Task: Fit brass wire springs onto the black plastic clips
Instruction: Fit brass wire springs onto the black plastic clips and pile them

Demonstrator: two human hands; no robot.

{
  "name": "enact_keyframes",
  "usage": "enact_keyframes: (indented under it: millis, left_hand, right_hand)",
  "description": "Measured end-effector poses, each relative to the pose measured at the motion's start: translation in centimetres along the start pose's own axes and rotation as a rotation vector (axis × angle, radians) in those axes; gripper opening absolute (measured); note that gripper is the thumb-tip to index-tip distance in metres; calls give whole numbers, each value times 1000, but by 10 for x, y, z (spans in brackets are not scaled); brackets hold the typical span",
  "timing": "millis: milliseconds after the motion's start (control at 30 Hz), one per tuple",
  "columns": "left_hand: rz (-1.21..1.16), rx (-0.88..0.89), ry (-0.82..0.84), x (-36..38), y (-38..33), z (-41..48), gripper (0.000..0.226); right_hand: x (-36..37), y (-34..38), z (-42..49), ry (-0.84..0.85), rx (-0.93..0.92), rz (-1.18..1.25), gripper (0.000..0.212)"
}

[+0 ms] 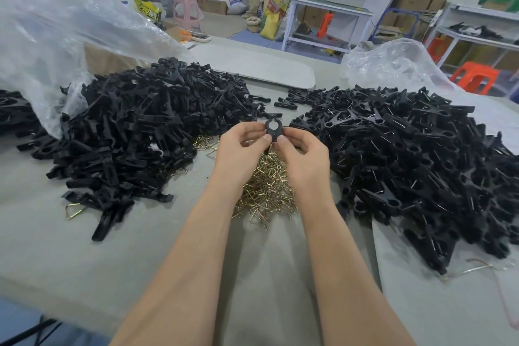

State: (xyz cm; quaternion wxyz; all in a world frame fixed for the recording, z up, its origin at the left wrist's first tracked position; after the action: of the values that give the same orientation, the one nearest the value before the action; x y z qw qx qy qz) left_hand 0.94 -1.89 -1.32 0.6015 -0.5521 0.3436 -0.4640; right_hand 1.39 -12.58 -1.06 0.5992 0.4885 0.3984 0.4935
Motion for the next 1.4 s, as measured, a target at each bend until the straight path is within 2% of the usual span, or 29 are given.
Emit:
enact_keyframes:
  millis: [167,300,567,667,800,900,933,967,1000,1067,1100,1167,1267,1333,1400]
  left_hand:
    - [6,-19,8,1,0,0,18]
    - [6,-16,5,1,0,-1,18]
    - [-5,-13,50,-2,1,-3,16]
    - [-72,-59,69,-2,-1,-2,11]
    - [-288,-165,174,0,-4,-3,24]
    - [-374,-162,257,-1,-8,-4,22]
    - [-426,-146,221,-3,-10,-3,21]
    - [-505,-142,152,-6,-12,-1,20]
    - [-612,-159,65,-11,-12,1,18]
    - [-845,-225,-95,-18,-12,6,17]
    - [-928,-264,-152,-21,-10,8,20]
    - [-1016,-348,-203,-23,-9,9,26]
    - [-1072,-449,-197,-22,-10,6,11]
    - [-1076,-480,-196,-22,-10,5,5]
    - [-1026,-507,-179,-22,-8,5,7]
  right_hand:
    - [-2,1,0,2,-3,17,26]
    - [-9,0,5,-38,25,39,19]
    - [-9,1,4,61,-24,-7,20]
    - [-12,2,5,90,31,67,18]
    - [-17,10,5,260,161,342,23]
    - [-18,14,6,214,281,459,10]
    - [-18,12,6,174,293,440,12]
    - [-18,10,6,141,261,319,18]
    - [-18,9,5,131,182,80,26]
    - [-16,7,2,233,28,-489,38]
    - [-13,4,-2,322,10,-701,44]
    - [-3,-3,-6,427,9,-926,47]
    - [11,-10,-10,319,-95,-964,17]
    - [13,-13,-10,265,-125,-853,7]
    - [10,-9,-8,202,-125,-651,4]
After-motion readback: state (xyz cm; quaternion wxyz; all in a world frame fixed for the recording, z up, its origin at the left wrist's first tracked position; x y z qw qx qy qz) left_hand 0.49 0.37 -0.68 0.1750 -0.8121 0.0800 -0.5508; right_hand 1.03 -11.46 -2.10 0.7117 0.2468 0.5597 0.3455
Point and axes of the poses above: each hand's wrist, its own z-axis towards the middle knuckle, its own x-axis out of the palm, y = z × x, the point moved 1 cm from there along z, towards the middle knuckle, and after that the axes turned 4 degrees about -y, right-handed, at the moved point
